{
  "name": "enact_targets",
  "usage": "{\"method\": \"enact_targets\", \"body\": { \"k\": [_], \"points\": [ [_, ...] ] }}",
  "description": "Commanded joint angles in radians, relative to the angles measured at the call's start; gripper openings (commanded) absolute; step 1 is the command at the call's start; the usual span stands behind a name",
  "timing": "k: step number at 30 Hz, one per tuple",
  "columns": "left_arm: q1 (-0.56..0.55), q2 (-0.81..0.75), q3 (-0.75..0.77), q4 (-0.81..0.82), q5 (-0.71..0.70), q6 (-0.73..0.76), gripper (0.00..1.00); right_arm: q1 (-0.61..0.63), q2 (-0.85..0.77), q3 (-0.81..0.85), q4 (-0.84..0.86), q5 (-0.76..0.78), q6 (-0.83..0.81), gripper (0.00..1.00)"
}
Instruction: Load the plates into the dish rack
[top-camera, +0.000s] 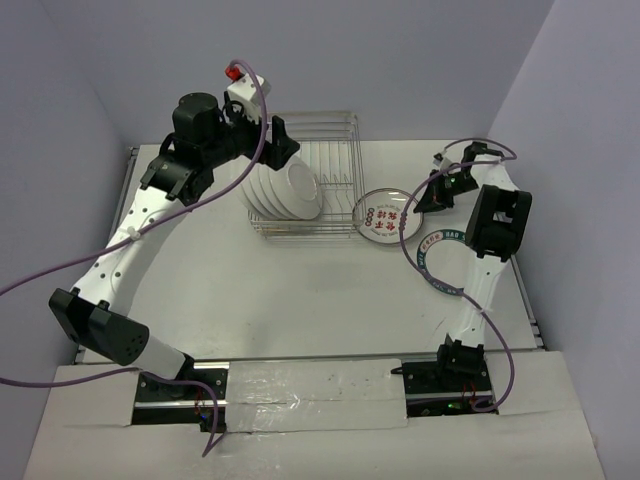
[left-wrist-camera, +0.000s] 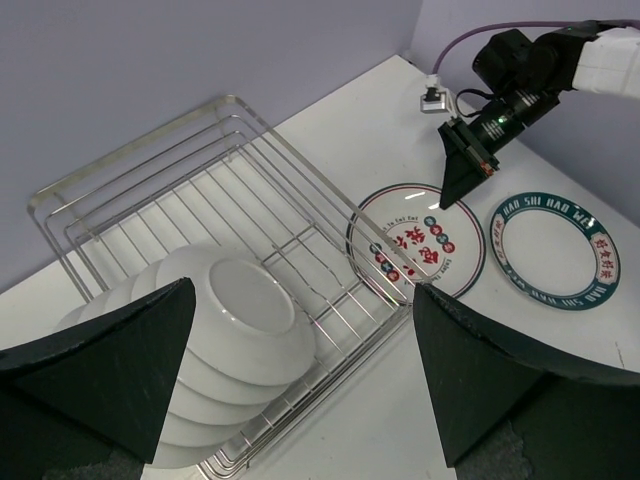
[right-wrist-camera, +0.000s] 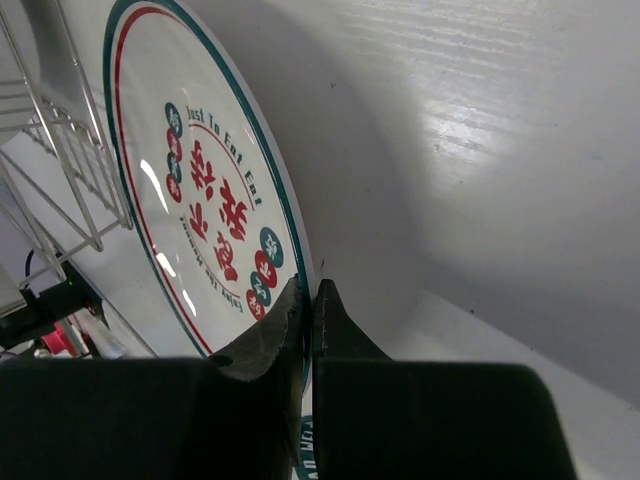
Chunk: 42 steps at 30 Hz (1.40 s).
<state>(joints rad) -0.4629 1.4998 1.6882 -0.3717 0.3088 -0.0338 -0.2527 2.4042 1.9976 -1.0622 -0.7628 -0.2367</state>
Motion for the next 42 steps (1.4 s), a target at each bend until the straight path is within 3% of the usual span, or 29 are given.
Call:
{"method": "enact_targets", "body": {
  "k": [1,8,13,17,22,23,24,27,34,42],
  "points": [
    [0.000,-0.021,0.001,0.070,-0.052,-0.011,0.99,-0.028,-0.092,0.006,-0.002,0.094,-0.032,0.00],
    [0.000,0.011,0.028,0.053,-0.079,0.023,0.99,-0.098,-0.279,-0.008,-0.027,0.134,-0.049,0.00],
    [-0.066,-0.016,-0.001,0.059,-0.068,0.214,0.99,-0.123,-0.439,-0.101,0.036,0.175,-0.027,0.00],
    [-0.198,-0.076,-0.123,0.086,-0.111,0.464,0.99,-0.128,-0.595,-0.175,0.065,0.064,0.063,0.00],
    [-0.396,-0.234,-0.456,0.245,-0.143,0.756,0.99,-0.122,-0.752,-0.255,0.154,-0.139,0.224,0.00],
    [-0.425,-0.301,-0.576,0.282,-0.143,0.817,0.99,-0.111,-0.767,-0.264,0.163,-0.164,0.272,0.00],
    [-0.484,-0.334,-0.635,0.324,-0.149,0.935,0.99,-0.103,-0.798,-0.285,0.180,-0.180,0.289,0.00],
    [-0.563,-0.400,-0.797,0.471,-0.161,1.102,0.99,-0.065,-0.870,-0.354,0.220,-0.237,0.339,0.00],
    [-0.603,-0.342,-0.809,0.617,-0.198,1.210,0.97,0.102,-1.027,-0.514,0.317,-0.221,0.427,0.00],
    [-0.623,-0.299,-0.845,0.665,-0.226,1.357,0.86,0.210,-1.068,-0.528,0.331,-0.222,0.456,0.00]
  ]
}}
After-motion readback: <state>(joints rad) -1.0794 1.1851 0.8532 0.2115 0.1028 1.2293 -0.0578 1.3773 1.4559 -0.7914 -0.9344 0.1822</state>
